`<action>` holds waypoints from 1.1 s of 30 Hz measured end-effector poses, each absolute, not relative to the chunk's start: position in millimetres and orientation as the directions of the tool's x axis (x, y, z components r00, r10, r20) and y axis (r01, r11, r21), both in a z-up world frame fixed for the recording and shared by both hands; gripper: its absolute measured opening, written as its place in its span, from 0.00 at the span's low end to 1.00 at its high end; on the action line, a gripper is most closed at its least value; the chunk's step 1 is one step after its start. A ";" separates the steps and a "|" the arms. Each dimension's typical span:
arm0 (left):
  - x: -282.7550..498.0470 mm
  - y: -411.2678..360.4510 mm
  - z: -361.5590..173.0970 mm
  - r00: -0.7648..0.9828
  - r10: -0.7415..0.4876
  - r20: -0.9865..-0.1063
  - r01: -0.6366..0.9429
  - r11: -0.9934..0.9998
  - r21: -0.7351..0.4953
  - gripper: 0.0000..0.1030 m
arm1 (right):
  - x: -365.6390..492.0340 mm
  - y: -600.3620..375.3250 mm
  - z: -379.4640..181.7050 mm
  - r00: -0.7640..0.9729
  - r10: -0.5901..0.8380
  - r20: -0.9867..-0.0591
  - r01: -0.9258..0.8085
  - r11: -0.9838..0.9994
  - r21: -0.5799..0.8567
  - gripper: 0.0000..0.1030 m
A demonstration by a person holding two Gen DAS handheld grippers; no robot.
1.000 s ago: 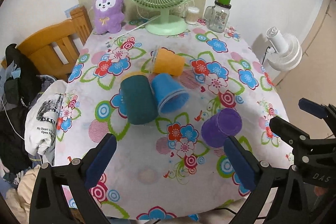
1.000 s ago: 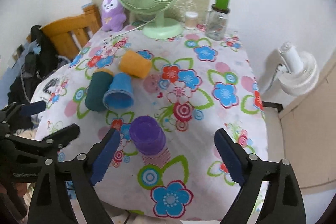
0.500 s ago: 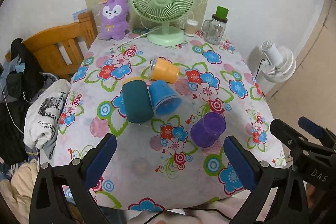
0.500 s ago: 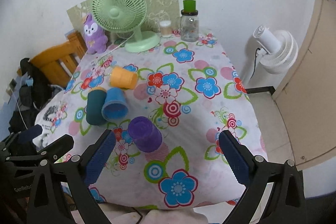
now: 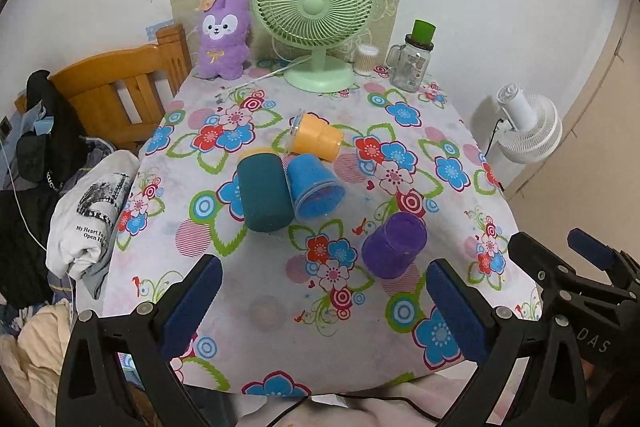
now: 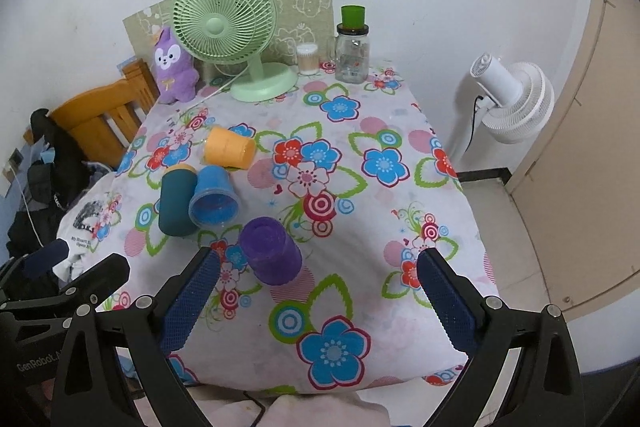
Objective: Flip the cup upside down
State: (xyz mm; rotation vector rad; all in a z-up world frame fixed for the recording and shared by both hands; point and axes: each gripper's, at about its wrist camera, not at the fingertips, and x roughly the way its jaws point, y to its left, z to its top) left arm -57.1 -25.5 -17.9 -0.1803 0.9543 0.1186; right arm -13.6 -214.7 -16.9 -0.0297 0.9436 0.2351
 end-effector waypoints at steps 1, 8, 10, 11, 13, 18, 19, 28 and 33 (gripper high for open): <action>-57.1 -25.6 -17.5 0.573 0.021 -0.819 -0.178 0.979 -0.100 1.00 | -13.6 -215.1 -16.9 0.563 0.185 -0.805 -0.211 0.974 0.077 0.97; -58.5 -23.3 -17.0 0.576 0.026 -0.817 -0.185 0.978 -0.099 1.00 | -13.0 -217.2 -15.8 0.570 0.170 -0.804 -0.202 0.977 0.064 0.97; -59.0 -22.9 -16.7 0.577 0.027 -0.816 -0.188 0.977 -0.100 1.00 | -13.6 -215.9 -14.7 0.573 0.168 -0.802 -0.206 0.977 0.057 0.97; -59.0 -22.9 -16.9 0.578 0.029 -0.816 -0.188 0.977 -0.099 1.00 | -13.5 -215.5 -14.6 0.574 0.167 -0.801 -0.208 0.977 0.054 0.97; -59.2 -22.9 -16.1 0.581 0.032 -0.813 -0.190 0.977 -0.097 1.00 | -14.0 -214.8 -13.0 0.580 0.163 -0.798 -0.210 0.977 0.047 0.97; -60.0 -23.4 -13.9 0.588 0.042 -0.808 -0.193 0.977 -0.090 1.00 | -15.4 -213.8 -9.2 0.598 0.154 -0.786 -0.210 0.977 0.031 0.97; -60.1 -23.8 -13.9 0.589 0.042 -0.807 -0.192 0.977 -0.088 1.00 | -15.8 -213.5 -8.9 0.600 0.153 -0.785 -0.210 0.977 0.029 0.97; -60.0 -24.4 -12.0 0.589 0.046 -0.807 -0.189 0.978 -0.083 1.00 | -16.0 -212.2 -6.2 0.609 0.148 -0.779 -0.212 0.977 0.020 0.97; -59.9 -24.7 -12.1 0.589 0.045 -0.807 -0.191 0.978 -0.085 1.00 | -16.2 -212.3 -5.7 0.615 0.146 -0.775 -0.217 0.976 0.011 0.97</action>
